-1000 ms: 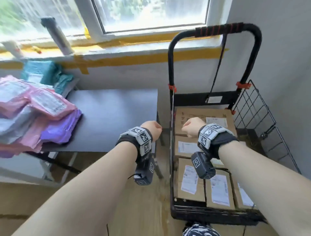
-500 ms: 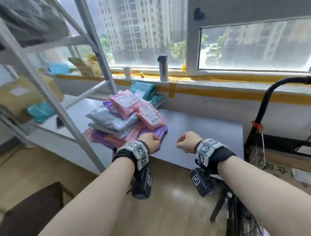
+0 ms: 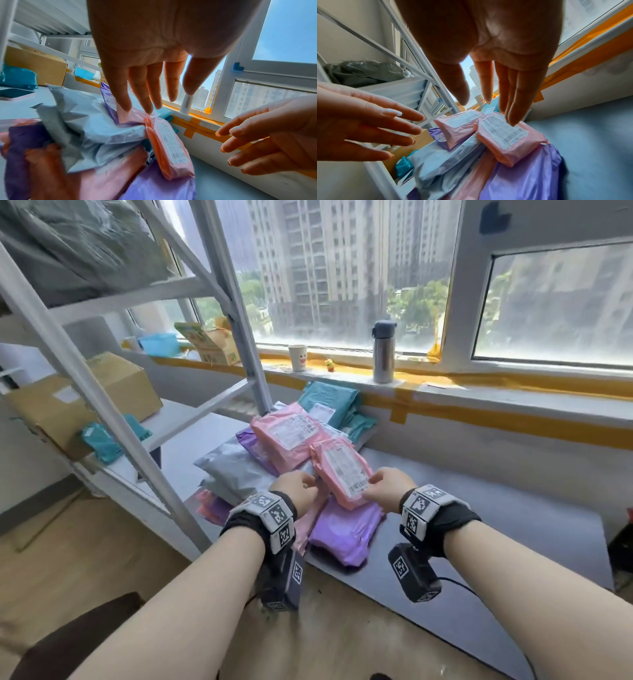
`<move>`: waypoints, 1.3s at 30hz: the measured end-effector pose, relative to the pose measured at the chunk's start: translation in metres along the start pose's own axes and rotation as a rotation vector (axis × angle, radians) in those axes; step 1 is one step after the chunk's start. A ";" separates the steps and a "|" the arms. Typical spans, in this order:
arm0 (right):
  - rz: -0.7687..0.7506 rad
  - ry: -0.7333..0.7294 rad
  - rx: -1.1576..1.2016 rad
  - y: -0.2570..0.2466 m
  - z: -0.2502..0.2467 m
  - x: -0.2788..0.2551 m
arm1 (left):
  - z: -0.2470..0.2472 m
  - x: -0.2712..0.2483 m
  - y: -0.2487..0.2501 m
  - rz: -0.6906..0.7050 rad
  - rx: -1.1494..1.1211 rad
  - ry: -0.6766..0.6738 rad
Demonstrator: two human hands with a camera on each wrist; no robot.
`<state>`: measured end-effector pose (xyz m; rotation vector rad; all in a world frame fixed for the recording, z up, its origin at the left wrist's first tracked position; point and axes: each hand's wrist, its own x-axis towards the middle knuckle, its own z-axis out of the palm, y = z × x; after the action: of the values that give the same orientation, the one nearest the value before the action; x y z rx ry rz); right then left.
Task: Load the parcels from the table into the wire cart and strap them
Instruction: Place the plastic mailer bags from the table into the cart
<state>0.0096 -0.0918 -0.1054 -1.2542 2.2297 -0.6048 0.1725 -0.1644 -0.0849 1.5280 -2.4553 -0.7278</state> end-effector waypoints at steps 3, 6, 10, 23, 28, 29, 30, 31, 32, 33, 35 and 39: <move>0.033 -0.013 -0.031 0.002 -0.006 0.055 | -0.003 0.050 0.003 -0.060 -0.005 0.026; 0.069 -0.044 -0.032 0.004 -0.001 0.104 | -0.008 0.092 0.007 -0.092 0.032 0.007; 0.072 -0.079 -0.037 -0.002 0.022 0.149 | -0.008 0.141 0.000 -0.123 0.145 0.045; 0.173 -0.105 -0.152 -0.019 0.057 0.194 | -0.034 0.209 -0.044 -0.164 0.712 -0.034; 0.269 -0.031 -0.088 -0.028 0.042 0.192 | -0.039 0.224 -0.059 -0.093 0.769 -0.126; 0.290 -0.003 -0.077 -0.029 0.040 0.190 | -0.040 0.226 -0.061 -0.072 0.782 -0.138; 0.311 0.025 -0.064 -0.031 0.039 0.188 | -0.041 0.227 -0.062 -0.053 0.794 -0.147; 0.334 0.053 -0.050 -0.032 0.037 0.185 | -0.041 0.227 -0.062 -0.034 0.805 -0.153; 0.357 0.080 -0.033 -0.034 0.037 0.182 | -0.041 0.227 -0.062 -0.017 0.815 -0.156; 0.381 0.106 -0.016 -0.036 0.037 0.179 | -0.040 0.227 -0.063 -0.003 0.820 -0.155; 0.424 0.154 0.017 -0.041 0.039 0.172 | -0.038 0.225 -0.066 0.033 0.827 -0.149; 0.476 0.241 0.059 -0.046 0.044 0.151 | -0.034 0.223 -0.070 0.127 0.817 -0.125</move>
<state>-0.0007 -0.2510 -0.1435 -0.6060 2.5635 -0.6492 0.1376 -0.3959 -0.1156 1.5240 -3.1082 0.2726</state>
